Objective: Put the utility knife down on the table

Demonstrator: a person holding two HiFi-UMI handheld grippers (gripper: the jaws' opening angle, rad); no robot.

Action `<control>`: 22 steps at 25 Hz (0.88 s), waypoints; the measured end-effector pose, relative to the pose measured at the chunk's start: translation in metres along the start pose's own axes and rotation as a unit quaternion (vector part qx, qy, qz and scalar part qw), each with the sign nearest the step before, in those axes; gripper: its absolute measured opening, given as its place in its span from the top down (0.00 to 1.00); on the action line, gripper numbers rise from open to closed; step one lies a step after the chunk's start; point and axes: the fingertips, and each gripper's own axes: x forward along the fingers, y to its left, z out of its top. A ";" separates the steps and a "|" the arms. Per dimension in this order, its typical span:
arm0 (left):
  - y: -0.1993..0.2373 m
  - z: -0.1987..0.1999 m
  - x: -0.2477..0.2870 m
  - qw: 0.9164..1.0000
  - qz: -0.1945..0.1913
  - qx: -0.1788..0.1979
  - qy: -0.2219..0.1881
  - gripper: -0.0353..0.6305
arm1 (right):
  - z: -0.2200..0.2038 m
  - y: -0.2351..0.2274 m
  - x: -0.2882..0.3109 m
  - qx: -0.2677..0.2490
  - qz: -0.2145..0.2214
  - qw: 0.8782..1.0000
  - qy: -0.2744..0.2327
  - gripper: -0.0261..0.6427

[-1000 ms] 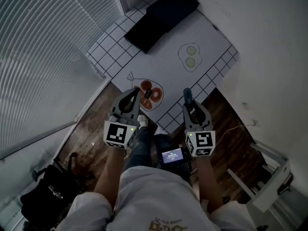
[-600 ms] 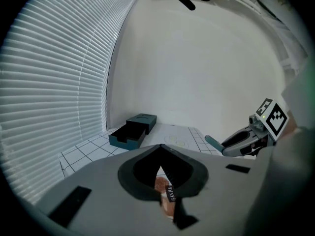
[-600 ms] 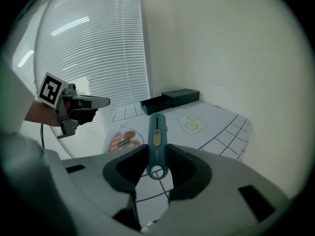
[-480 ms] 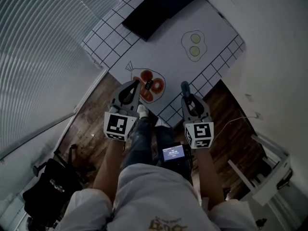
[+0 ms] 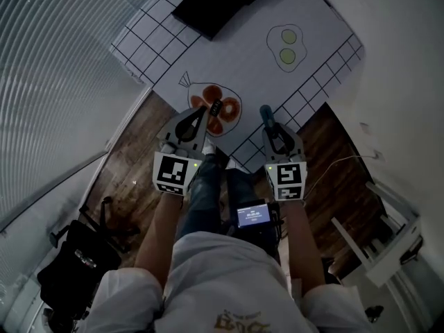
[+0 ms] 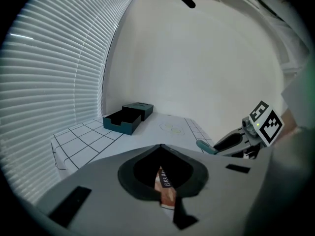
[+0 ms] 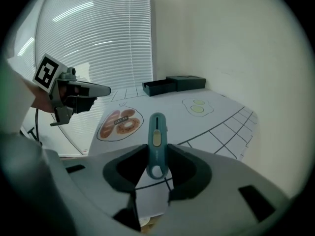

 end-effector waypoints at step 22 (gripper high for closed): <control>-0.002 -0.013 -0.005 1.000 -0.011 -0.010 0.009 0.94 | -0.015 0.009 0.019 -0.020 0.009 0.999 0.038 0.76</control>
